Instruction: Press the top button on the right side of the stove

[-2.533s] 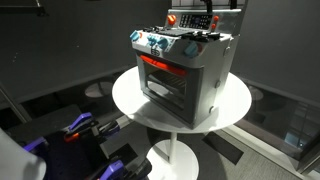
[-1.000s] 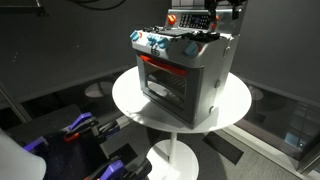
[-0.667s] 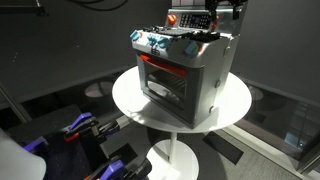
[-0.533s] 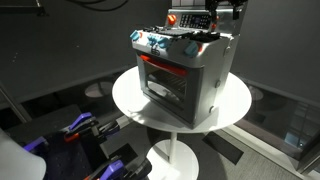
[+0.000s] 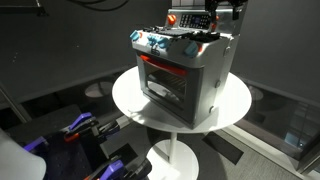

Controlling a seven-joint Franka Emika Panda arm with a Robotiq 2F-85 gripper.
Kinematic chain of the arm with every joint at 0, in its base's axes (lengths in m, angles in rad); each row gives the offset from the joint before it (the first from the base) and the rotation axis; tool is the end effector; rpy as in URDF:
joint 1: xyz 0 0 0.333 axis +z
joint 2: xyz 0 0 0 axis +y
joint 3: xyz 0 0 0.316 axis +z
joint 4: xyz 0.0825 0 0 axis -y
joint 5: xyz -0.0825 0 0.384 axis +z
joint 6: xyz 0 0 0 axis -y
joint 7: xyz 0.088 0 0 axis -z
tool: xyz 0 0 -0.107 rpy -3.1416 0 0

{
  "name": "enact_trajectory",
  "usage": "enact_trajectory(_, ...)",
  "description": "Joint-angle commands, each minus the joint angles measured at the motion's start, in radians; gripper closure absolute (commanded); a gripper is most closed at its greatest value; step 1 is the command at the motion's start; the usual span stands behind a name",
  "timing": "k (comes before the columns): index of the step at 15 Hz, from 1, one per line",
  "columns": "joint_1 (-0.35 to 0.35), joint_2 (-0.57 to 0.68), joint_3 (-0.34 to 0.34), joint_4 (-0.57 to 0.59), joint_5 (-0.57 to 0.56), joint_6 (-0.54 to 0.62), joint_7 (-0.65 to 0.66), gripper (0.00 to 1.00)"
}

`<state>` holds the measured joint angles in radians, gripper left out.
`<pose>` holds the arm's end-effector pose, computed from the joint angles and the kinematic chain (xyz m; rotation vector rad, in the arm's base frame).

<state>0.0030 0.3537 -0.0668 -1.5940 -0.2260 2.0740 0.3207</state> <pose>0.6737 -0.0492 0.4431 2.8946 -0.4110 0.2263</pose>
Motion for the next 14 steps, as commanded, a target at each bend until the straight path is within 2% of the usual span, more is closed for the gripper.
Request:
enact_trajectory(1,-0.001,-0.019,-0.003,0.006,0.027,-0.065,-0.043,0.0)
enact_trajectory(8,-0.013,-0.075,0.004,-0.056,0.044,-0.145,-0.107,0.0)
enact_trajectory(14,-0.025,-0.17,0.011,-0.169,0.117,-0.179,-0.198,0.0)
